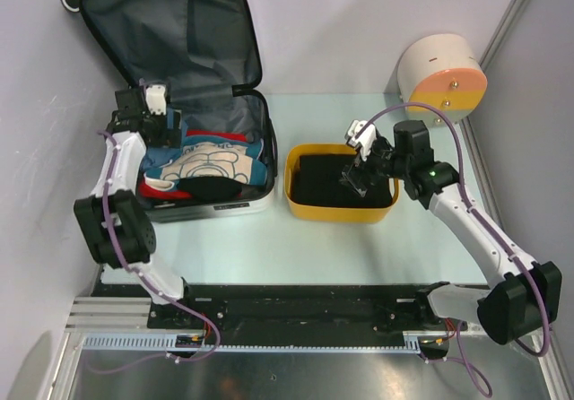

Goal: Open, take out, and arrange the luggage

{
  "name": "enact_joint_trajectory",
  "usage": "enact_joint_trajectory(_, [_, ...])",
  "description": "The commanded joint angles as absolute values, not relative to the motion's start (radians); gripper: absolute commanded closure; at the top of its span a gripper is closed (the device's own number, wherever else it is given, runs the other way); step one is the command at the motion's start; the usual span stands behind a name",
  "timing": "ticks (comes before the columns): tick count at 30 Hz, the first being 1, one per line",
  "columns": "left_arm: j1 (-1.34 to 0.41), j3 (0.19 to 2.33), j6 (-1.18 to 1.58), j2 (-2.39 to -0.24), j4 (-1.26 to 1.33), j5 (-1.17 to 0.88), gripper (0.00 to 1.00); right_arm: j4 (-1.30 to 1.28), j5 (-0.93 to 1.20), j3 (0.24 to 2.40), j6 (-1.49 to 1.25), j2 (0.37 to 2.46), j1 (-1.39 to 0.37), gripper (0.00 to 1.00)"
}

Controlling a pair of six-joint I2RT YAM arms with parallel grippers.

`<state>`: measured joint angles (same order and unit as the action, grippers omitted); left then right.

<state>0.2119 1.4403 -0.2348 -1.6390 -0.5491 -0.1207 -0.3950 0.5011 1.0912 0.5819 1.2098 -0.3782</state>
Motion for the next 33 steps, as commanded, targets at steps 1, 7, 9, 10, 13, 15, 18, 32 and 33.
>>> enact_joint_trajectory(1, [0.215,1.574,-0.205,-1.742,-0.515,-0.042,0.00,-0.388,0.479,1.132,0.534,1.252,-0.382,0.03])
enact_joint_trajectory(7, [0.218,1.571,-0.247,-1.772,-0.517,-0.055,0.45,-0.333,0.483,1.132,0.482,1.258,-0.365,0.03])
enact_joint_trajectory(9, [0.212,1.566,-0.253,-1.727,-0.517,-0.165,0.66,-0.324,0.498,1.132,0.456,1.256,-0.354,0.02])
enact_joint_trajectory(10, [0.207,1.569,-0.259,-1.683,-0.517,-0.199,0.72,-0.322,0.506,1.132,0.450,1.256,-0.344,0.02])
enact_joint_trajectory(13, [0.172,1.575,-0.296,-1.577,-0.518,-0.290,0.97,-0.321,0.529,1.132,0.439,1.247,-0.321,0.03])
enact_joint_trajectory(15, [0.124,1.594,-0.311,-1.517,-0.517,-0.293,1.00,-0.314,0.537,1.135,0.402,1.236,-0.299,0.03])
enact_joint_trajectory(18, [0.051,1.618,-0.290,-1.405,-0.518,-0.397,1.00,-0.310,0.567,1.134,0.359,1.207,-0.253,0.03])
enact_joint_trajectory(32, [-0.521,1.552,-0.330,-1.406,-0.543,-0.872,1.00,-0.572,0.638,1.134,0.391,1.036,-0.022,0.03])
enact_joint_trajectory(33, [-0.532,1.561,-0.331,-1.455,-0.543,-0.890,1.00,-0.595,0.644,1.134,0.400,1.014,-0.006,0.03])
